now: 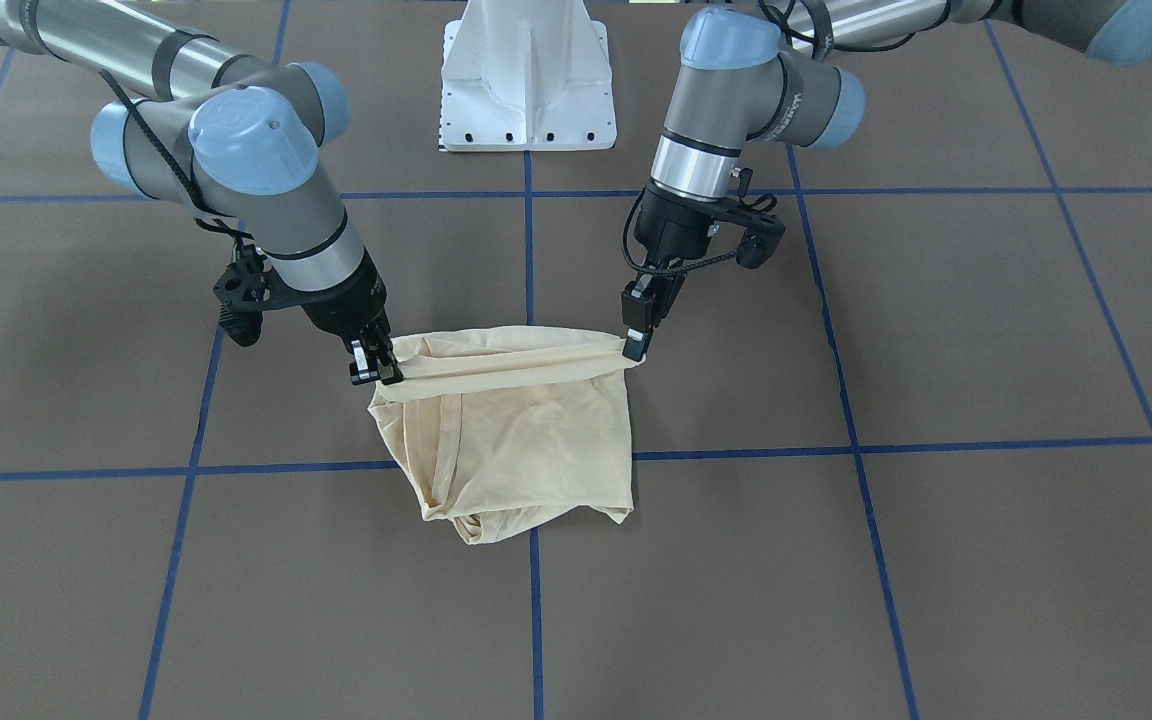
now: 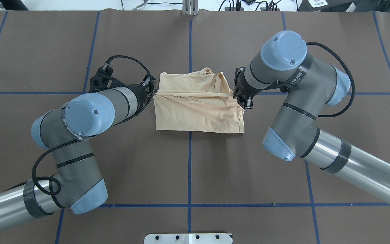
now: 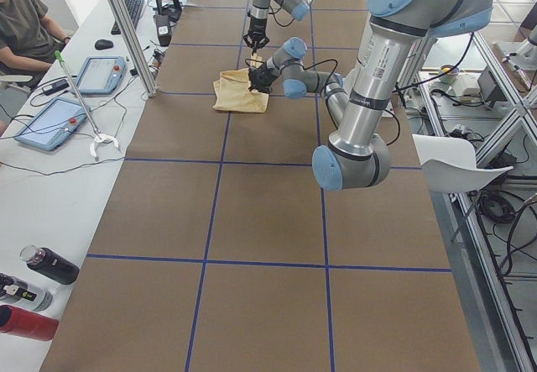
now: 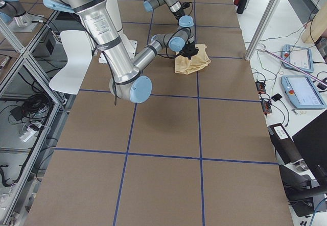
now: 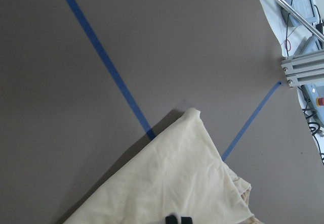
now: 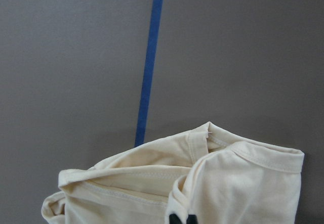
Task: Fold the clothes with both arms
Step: 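Lift the near edge with both grippers and fold it away from the robot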
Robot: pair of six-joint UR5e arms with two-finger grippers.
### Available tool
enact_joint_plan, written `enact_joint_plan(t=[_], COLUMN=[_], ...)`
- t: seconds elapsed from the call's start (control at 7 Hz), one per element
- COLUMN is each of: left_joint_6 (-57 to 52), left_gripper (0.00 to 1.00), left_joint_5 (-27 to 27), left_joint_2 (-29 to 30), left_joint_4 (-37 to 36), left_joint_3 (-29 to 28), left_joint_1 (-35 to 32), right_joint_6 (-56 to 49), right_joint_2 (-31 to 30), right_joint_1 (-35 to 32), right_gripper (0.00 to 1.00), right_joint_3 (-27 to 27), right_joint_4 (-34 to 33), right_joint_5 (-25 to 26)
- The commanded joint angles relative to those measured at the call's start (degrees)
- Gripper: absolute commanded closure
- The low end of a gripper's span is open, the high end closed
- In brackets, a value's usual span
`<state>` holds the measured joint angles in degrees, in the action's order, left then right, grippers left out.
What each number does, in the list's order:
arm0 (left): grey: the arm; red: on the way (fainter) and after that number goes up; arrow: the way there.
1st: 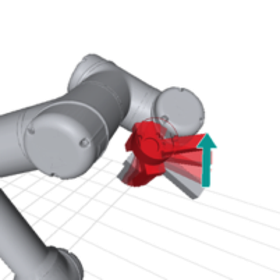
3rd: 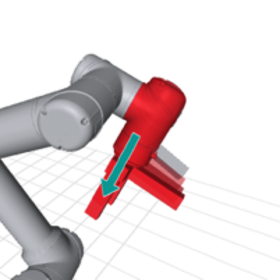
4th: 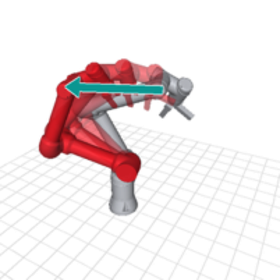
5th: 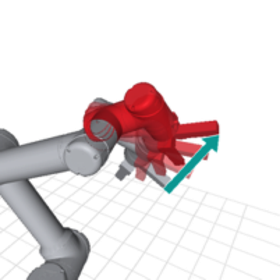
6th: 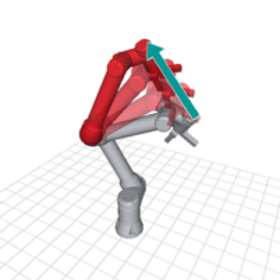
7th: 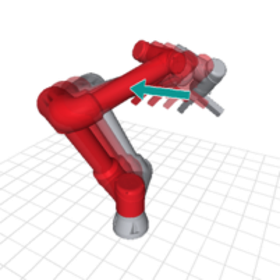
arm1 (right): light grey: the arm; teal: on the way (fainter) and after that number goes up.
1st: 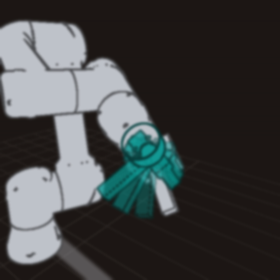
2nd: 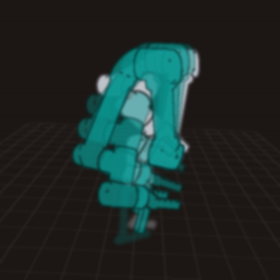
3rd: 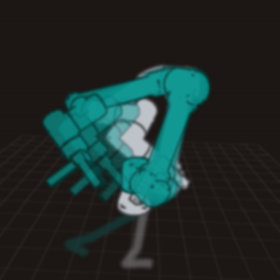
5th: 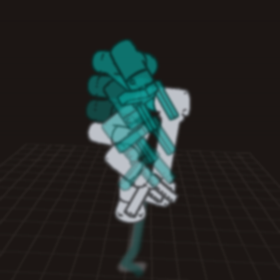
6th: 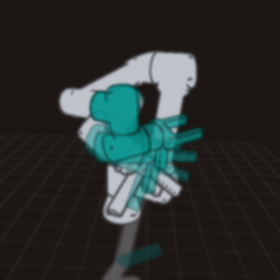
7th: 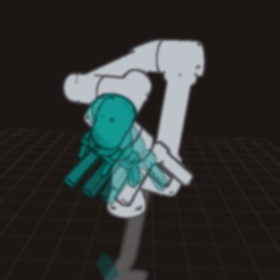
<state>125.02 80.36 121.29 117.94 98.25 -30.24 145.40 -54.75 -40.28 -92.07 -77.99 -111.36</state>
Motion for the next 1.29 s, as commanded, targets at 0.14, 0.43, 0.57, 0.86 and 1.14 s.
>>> enact_joint_plan(t=[0.14, 0.43, 0.57, 0.86, 1.14], left_joint_6=[-4.0, -5.0, -5.1, -6.5, -7.2], left_gripper=[1.00, 1.00, 1.00, 1.00, 1.00], left_joint_5=[0.4, 0.4, 0.3, 0.2, 0.2], left_joint_2=[5.2, 7.3, 8.9, 10.5, 11.0], left_joint_4=[7.5, 7.9, 8.8, 11.2, 12.3], left_joint_3=[-13.0, -16.2, -19.2, -22.9, -25.4], left_joint_1=[-2.9, -3.3, -3.4, -3.9, -4.0], right_joint_6=[-2.7, -3.4, -4.4, -4.9, -5.7], right_joint_2=[5.1, 8.5, 9.5, 9.9, 10.4], right_joint_1=[-1.8, -2.1, -2.2, -2.7, -3.7], right_gripper=[1.00, 1.00, 1.00, 1.00, 1.00], right_joint_3=[8.1, 13.0, 15.3, 19.5, 20.3], right_joint_4=[0.0, 0.1, 0.8, 5.3, 5.3], right_joint_5=[-0.8, -0.9, -1.1, -1.8, -2.4])
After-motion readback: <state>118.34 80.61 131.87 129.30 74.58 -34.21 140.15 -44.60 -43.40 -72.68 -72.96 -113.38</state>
